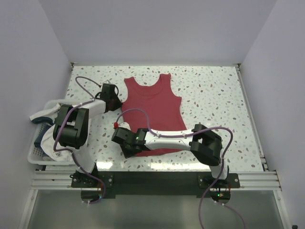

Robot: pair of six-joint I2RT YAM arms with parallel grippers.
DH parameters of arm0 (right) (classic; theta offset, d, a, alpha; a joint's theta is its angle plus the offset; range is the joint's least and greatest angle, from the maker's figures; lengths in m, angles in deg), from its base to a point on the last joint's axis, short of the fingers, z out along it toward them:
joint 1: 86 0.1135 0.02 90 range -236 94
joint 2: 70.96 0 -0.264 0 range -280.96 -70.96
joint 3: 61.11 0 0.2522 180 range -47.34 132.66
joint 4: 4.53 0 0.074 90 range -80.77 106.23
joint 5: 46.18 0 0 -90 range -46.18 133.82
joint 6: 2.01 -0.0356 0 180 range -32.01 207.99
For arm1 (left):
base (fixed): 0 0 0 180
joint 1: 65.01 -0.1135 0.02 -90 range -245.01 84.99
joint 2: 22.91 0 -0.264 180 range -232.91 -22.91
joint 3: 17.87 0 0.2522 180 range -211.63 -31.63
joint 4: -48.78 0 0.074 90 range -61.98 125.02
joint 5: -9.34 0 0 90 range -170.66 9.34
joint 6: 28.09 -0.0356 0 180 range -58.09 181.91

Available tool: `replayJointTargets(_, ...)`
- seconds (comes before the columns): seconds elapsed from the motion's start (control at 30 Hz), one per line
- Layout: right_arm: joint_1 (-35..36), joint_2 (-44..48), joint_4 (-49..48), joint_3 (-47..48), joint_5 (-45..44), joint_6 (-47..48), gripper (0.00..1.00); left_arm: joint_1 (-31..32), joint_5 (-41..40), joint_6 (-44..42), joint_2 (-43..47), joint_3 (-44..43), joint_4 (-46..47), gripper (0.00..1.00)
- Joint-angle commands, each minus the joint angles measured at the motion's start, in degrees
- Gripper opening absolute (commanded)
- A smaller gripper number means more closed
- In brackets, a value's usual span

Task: Fold and stack the tank tops
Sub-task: Fold the tank top

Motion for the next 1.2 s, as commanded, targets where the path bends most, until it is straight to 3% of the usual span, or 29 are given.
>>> replayJointTargets(0.0, 0.21, 0.29, -1.16, 4.10, 3.00, 0.18, 0.00, -1.16, -5.49, 0.03, 3.42, -4.11, -3.68, 0.00)
replayJointTargets(0.17, -2.16, 2.56, -2.38, 3.50, 6.06, -0.08, 0.00, -1.07, -5.06, -0.14, 2.63, -7.63, -6.68, 0.00)
replayJointTargets(0.43, -7.34, 10.04, -7.22, -7.13, 7.48, -1.31, 0.00, 2.26, -4.09, -1.11, 0.09, -13.34, -8.87, 0.00)
replayJointTargets(0.8, -10.08, 17.51, -10.39, -19.26, 6.16, -3.51, 0.00, 8.77, -5.76, -1.02, -7.12, -22.65, -12.48, 0.00)
replayJointTargets(1.17, -11.13, 23.05, -10.47, -26.91, 2.56, -5.01, 0.00, 13.07, -5.94, -0.85, -11.08, -26.35, -13.71, 0.00)
